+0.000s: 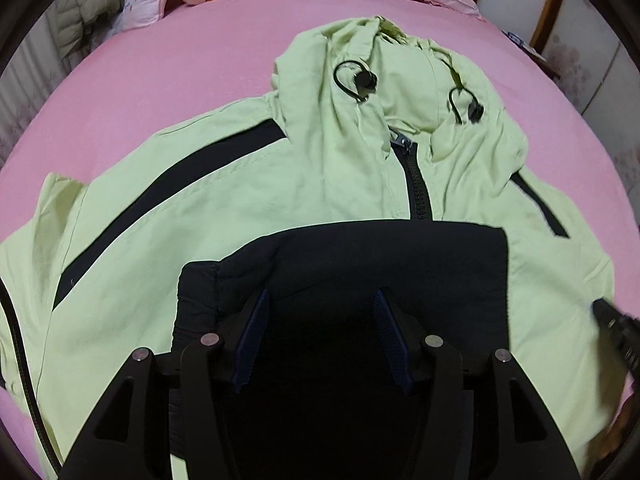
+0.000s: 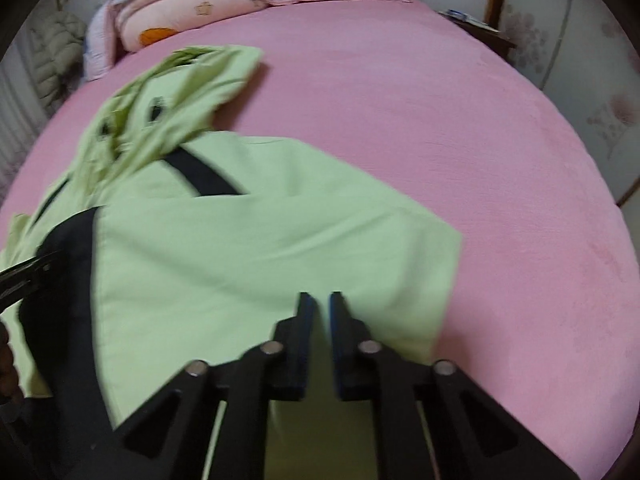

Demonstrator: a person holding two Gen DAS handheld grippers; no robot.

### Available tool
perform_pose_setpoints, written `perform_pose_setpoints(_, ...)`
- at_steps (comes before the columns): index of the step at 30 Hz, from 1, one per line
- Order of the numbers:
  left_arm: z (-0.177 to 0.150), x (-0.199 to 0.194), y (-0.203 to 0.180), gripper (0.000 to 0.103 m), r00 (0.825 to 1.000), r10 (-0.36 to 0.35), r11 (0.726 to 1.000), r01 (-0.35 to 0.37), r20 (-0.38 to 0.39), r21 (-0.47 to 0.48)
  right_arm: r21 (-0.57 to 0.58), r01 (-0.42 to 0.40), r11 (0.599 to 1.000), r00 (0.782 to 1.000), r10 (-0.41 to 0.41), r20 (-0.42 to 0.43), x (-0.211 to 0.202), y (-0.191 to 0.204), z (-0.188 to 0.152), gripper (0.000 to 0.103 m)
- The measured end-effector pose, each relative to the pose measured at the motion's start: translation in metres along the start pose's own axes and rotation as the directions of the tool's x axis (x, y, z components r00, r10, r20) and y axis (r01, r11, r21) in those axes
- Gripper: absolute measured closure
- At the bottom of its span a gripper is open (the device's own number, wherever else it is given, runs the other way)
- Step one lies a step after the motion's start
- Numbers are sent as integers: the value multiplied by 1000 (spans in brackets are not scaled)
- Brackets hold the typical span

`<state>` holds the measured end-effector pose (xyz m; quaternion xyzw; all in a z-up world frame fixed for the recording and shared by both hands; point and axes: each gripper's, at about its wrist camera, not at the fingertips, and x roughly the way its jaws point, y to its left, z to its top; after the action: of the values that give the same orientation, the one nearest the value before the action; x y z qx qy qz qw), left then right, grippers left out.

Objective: Fold large clothes

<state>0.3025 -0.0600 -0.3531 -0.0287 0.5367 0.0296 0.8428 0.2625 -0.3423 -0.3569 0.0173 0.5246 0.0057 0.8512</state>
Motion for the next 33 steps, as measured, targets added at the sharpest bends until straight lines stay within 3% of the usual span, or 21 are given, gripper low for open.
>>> perform_pose_setpoints(5,0,9,-9,42,999,40,998,-40,9,56,24,-1,1000,1000,1,-2,5,-21,-3,103)
perform_pose_setpoints(11,9,5,-9,37,999,26,999,-24,-44,37,30,18,999,999,-17,-33,-6,-20,-2,100)
perform_pose_setpoints(18,21,-45,-14,34,999,-30,999,31,-39,42,109,-14,994,999,19,-47,-50,-16,-2,98)
perform_pose_setpoints(21,26,-81,-18,31,998,-62,996,63,-13,62,145,-37,989,999,42,-33,-82,-9,-6,89)
perform_pose_setpoints(23,28,-106,-20,29,996,-91,994,91,6,61,157,-41,987,999,44,-17,-101,-3,-8,75)
perform_pose_setpoints(25,30,-128,-17,25,993,-114,992,113,19,49,166,-37,985,999,37,4,-124,6,-11,68)
perform_pose_setpoints(30,23,-197,-1,21,989,-130,991,131,73,-13,168,-66,984,997,59,48,-177,31,-11,65)
perform_pose_setpoints(33,22,-223,14,20,987,-137,990,139,81,-25,152,-77,985,995,66,72,-206,48,-9,52)
